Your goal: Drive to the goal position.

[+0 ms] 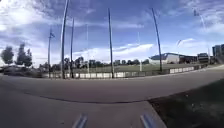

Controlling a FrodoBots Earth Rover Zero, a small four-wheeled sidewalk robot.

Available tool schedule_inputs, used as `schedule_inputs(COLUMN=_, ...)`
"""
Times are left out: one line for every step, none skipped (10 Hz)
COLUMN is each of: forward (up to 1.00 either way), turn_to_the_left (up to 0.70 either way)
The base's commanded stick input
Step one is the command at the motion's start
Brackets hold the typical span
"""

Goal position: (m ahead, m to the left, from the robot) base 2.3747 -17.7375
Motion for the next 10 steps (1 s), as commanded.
schedule_inputs(forward=0.00, turn_to_the_left=0.00)
schedule_inputs(forward=0.00, turn_to_the_left=0.00)
schedule_inputs(forward=0.00, turn_to_the_left=0.00)
schedule_inputs(forward=0.00, turn_to_the_left=0.00)
schedule_inputs(forward=0.16, turn_to_the_left=0.00)
schedule_inputs(forward=0.70, turn_to_the_left=0.00)
schedule_inputs(forward=0.70, turn_to_the_left=0.00)
schedule_inputs(forward=0.70, turn_to_the_left=0.00)
schedule_inputs(forward=0.70, turn_to_the_left=0.00)
schedule_inputs(forward=0.70, turn_to_the_left=0.00)
